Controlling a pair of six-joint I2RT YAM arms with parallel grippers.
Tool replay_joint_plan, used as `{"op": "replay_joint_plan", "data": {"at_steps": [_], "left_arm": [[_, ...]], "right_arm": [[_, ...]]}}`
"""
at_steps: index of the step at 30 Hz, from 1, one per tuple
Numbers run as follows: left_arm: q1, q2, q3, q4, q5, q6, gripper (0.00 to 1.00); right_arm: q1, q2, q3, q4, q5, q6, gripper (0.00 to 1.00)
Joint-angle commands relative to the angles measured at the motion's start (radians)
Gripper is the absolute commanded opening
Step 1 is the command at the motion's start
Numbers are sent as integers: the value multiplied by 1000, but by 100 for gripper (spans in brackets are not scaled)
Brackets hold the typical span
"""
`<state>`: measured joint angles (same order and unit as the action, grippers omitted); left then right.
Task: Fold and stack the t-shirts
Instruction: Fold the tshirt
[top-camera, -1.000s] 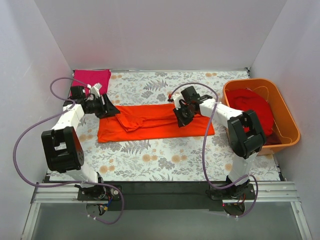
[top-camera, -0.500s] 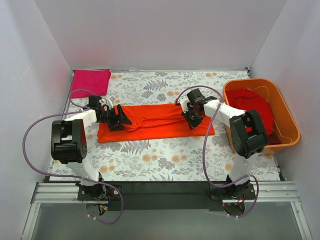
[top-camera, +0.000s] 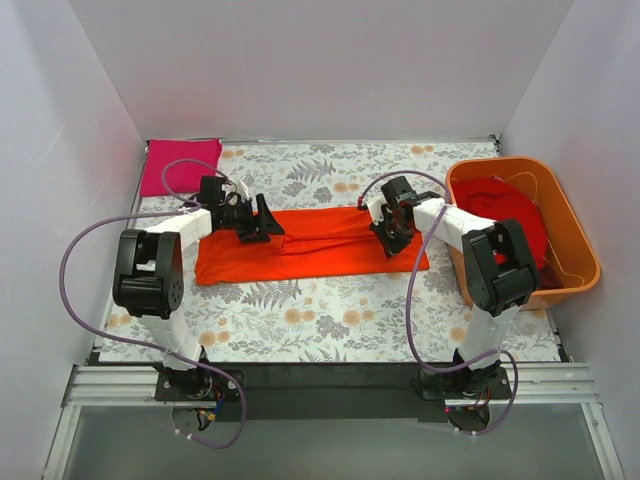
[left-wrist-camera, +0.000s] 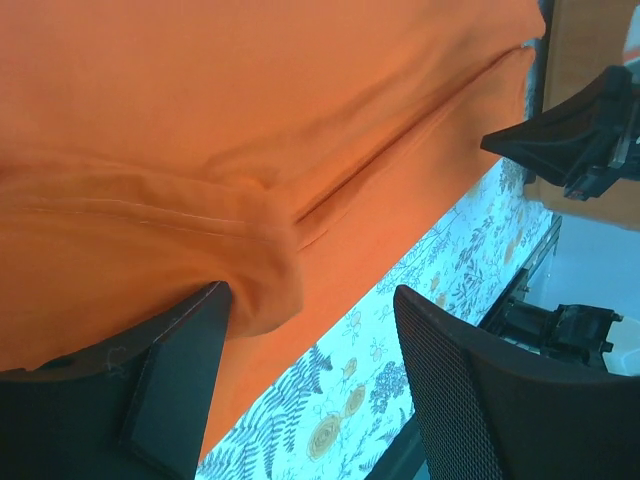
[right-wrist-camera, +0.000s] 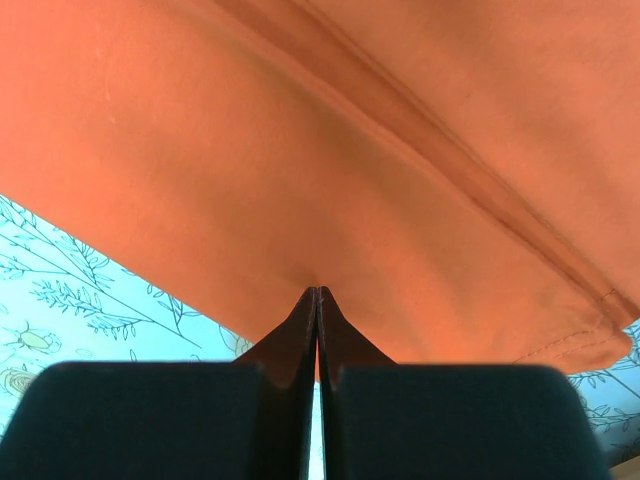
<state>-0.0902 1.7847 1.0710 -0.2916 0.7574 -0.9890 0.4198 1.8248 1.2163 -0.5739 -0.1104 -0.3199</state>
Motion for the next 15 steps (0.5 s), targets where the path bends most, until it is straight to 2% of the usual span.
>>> {"op": "replay_joint_plan", "data": {"at_steps": [1, 7, 12, 15], "left_arm": [[-20, 28, 33, 72, 8, -16, 65], [-16, 82, 93, 92, -50, -30, 65], [-5, -46, 103, 77, -110, 113, 65], [-2, -126, 101, -47, -194, 193, 65]], "right_arm": [[-7, -50, -15, -9, 6, -18, 1], [-36, -65, -18, -15, 37, -51, 1], [-68, -56, 41, -14, 58, -126, 1], [-73, -16, 121, -15, 61, -157, 1]]}}
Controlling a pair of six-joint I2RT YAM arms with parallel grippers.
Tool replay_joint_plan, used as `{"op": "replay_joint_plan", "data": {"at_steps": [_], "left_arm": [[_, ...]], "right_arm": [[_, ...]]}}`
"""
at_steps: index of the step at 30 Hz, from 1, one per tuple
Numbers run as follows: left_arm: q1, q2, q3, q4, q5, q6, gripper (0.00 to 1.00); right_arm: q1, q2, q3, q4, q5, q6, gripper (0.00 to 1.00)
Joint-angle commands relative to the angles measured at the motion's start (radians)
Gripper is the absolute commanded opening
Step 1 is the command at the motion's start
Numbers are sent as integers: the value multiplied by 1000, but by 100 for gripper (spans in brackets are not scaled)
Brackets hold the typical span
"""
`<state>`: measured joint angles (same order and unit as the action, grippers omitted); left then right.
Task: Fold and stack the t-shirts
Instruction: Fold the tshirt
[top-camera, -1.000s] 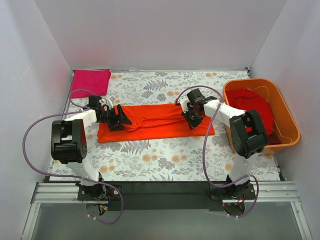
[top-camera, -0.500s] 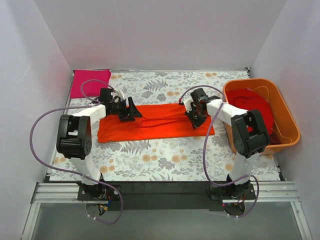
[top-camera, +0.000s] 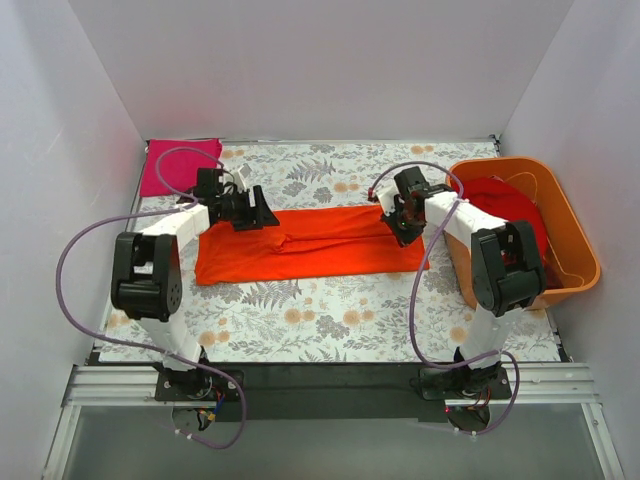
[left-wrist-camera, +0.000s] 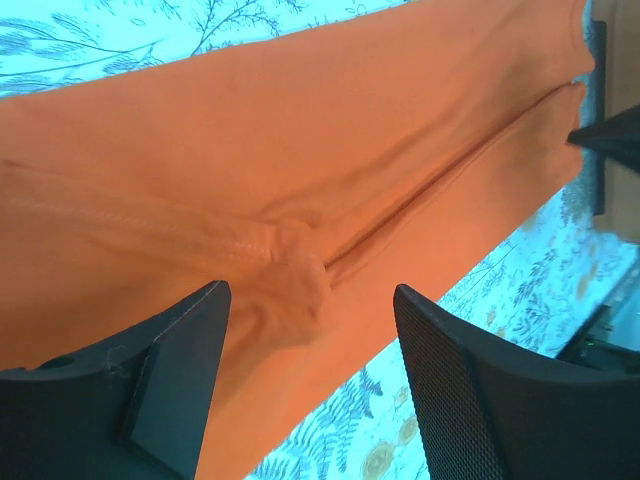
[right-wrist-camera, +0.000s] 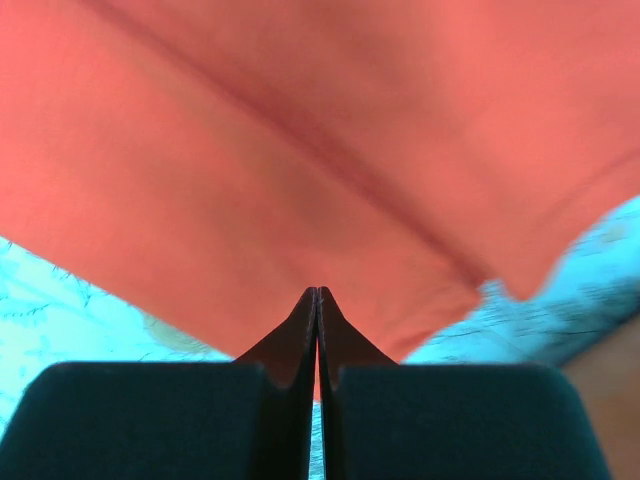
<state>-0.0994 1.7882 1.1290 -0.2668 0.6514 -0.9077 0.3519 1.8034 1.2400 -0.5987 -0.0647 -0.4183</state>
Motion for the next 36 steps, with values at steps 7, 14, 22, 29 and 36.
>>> {"op": "replay_joint_plan", "data": {"at_steps": [7, 14, 22, 29, 36], "left_arm": [[9, -202, 17, -368, -275, 174, 65], [9, -214, -97, -403, -412, 132, 53], [9, -113, -110, -358, -516, 167, 49], [-8, 152, 121, -307, -466, 259, 47], [-56, 681, 913, -452, -377, 322, 44]], "right_arm": [[-5, 135, 272, 13, 37, -102, 1], [-5, 272, 352, 14, 87, -137, 1], [-5, 229, 172, 23, 114, -197, 1], [-4, 6, -114, -13, 72, -203, 1], [160, -225, -281, -194, -249, -151, 1]]}}
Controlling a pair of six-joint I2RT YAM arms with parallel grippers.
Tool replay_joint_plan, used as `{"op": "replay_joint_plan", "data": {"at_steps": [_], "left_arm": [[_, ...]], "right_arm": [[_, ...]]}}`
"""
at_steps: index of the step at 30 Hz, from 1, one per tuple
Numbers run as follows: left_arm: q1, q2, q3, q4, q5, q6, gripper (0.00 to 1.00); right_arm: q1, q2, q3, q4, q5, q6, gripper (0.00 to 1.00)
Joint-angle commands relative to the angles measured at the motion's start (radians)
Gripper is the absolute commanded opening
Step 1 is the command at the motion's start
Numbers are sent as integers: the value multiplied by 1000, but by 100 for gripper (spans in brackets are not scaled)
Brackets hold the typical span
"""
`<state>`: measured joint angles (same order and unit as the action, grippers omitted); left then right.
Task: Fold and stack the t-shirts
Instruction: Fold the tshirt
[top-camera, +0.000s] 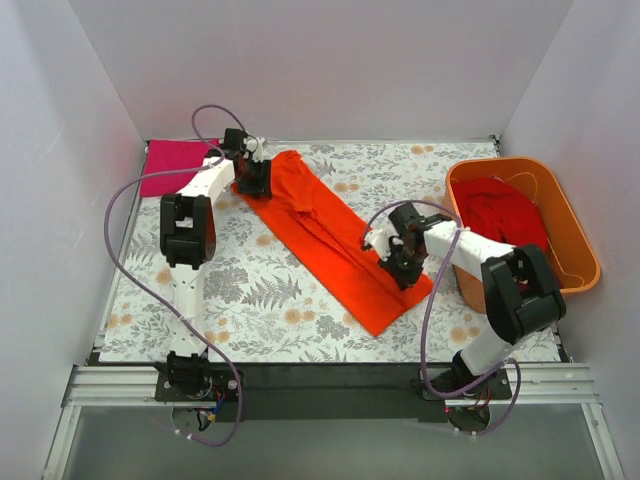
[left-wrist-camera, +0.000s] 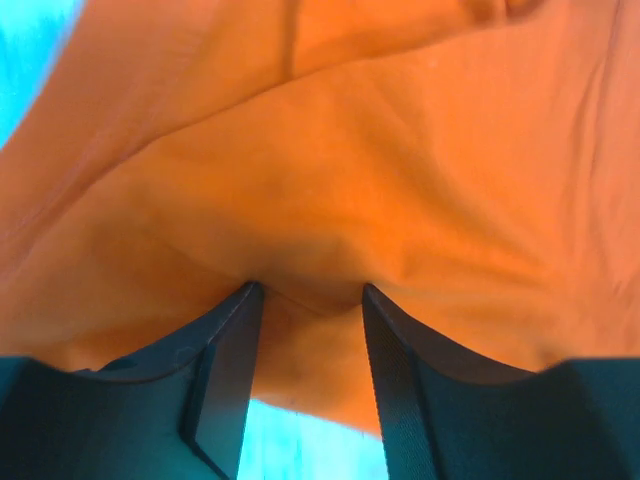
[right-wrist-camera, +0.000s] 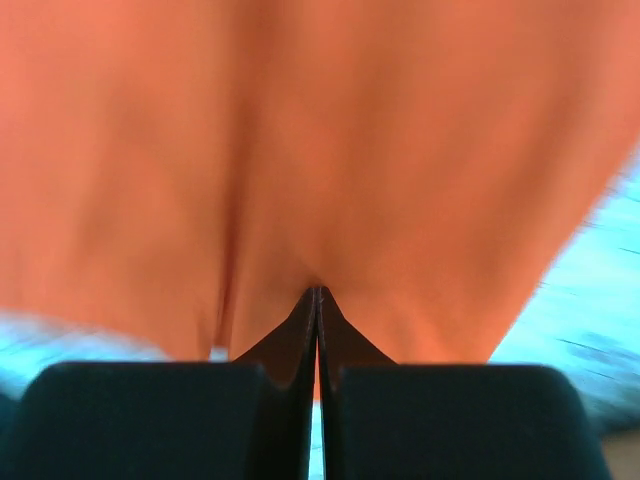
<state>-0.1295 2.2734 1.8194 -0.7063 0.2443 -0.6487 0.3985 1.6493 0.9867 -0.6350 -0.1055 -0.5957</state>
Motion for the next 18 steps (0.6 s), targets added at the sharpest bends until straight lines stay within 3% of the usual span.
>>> {"op": "replay_joint_plan", "data": {"at_steps": [1, 3, 5, 9, 18], "left_arm": [[-28, 227, 301, -18, 65, 60, 46], [-28, 261, 471, 1, 93, 52, 50], [-27, 235, 489, 33, 118, 35, 52], [-25, -6, 250, 216, 148, 34, 58], [-25, -297, -104, 206, 250, 27, 73]], "right_arm": [[135, -83, 4, -196, -274, 48, 1], [148, -105, 52, -233, -339, 56, 1], [143, -114, 110, -261, -318, 31, 1], [126, -112, 129, -247, -266, -48, 1], [138, 38, 58, -112, -152, -99, 1]]}}
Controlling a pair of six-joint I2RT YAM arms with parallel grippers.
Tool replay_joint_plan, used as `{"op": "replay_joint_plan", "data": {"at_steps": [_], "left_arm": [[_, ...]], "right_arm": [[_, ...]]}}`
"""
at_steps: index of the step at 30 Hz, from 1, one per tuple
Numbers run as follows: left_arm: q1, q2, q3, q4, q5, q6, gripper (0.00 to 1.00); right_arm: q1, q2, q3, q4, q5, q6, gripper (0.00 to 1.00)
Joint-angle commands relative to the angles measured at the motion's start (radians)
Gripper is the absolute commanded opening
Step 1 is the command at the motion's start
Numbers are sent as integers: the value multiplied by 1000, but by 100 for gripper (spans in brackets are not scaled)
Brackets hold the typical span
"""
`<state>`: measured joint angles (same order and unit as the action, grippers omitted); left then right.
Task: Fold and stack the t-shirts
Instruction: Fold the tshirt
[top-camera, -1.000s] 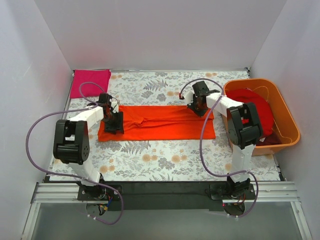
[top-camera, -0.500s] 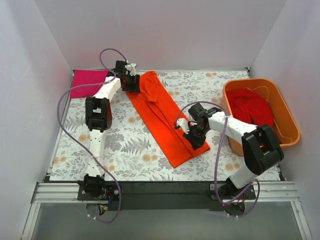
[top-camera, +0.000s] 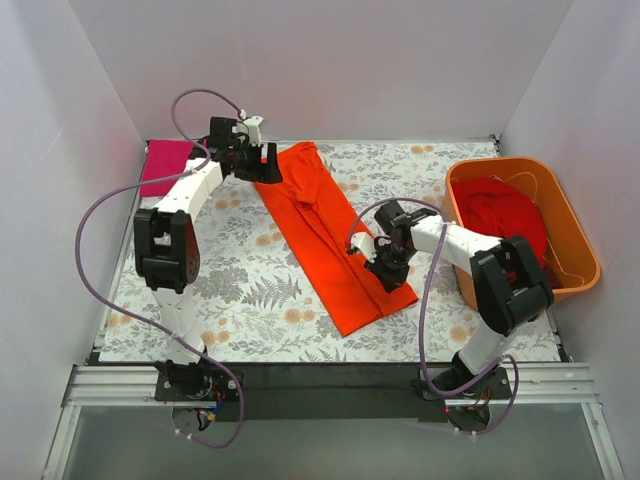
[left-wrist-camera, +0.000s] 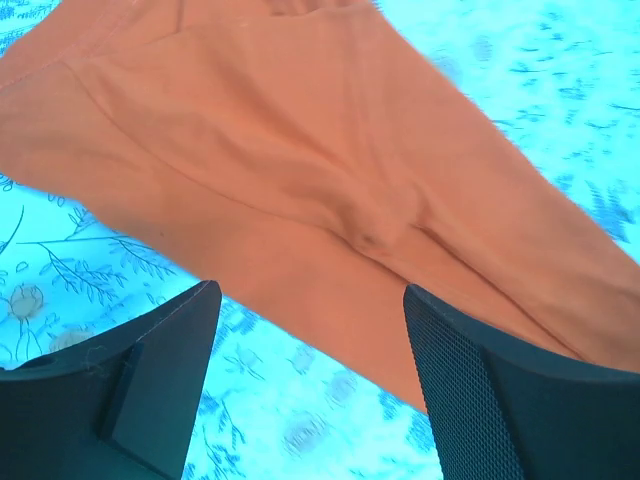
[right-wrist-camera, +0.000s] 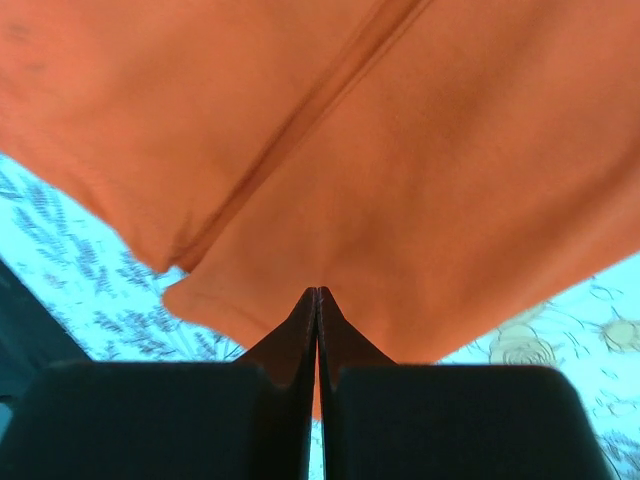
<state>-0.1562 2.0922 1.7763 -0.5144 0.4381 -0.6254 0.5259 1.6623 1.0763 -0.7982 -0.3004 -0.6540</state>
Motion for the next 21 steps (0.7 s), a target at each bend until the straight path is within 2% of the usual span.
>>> {"op": "replay_joint_plan", "data": {"at_steps": [1, 6, 13, 18, 21], "left_arm": [[1, -130, -83, 7, 54, 4, 73], [6, -228, -215, -22, 36, -7, 73], [7, -337, -351, -73, 33, -22, 72], [7, -408, -460, -104, 56, -27, 69], [7, -420, -506, -105, 82, -30, 66]], "right_arm": [[20, 46, -38, 60, 55, -42, 1], [115, 96, -58, 93, 52, -32, 1], [324, 180, -26, 125, -98, 48, 1], [502, 237, 86, 189, -222, 189, 1], [504, 215, 143, 189, -282, 206, 3]]}}
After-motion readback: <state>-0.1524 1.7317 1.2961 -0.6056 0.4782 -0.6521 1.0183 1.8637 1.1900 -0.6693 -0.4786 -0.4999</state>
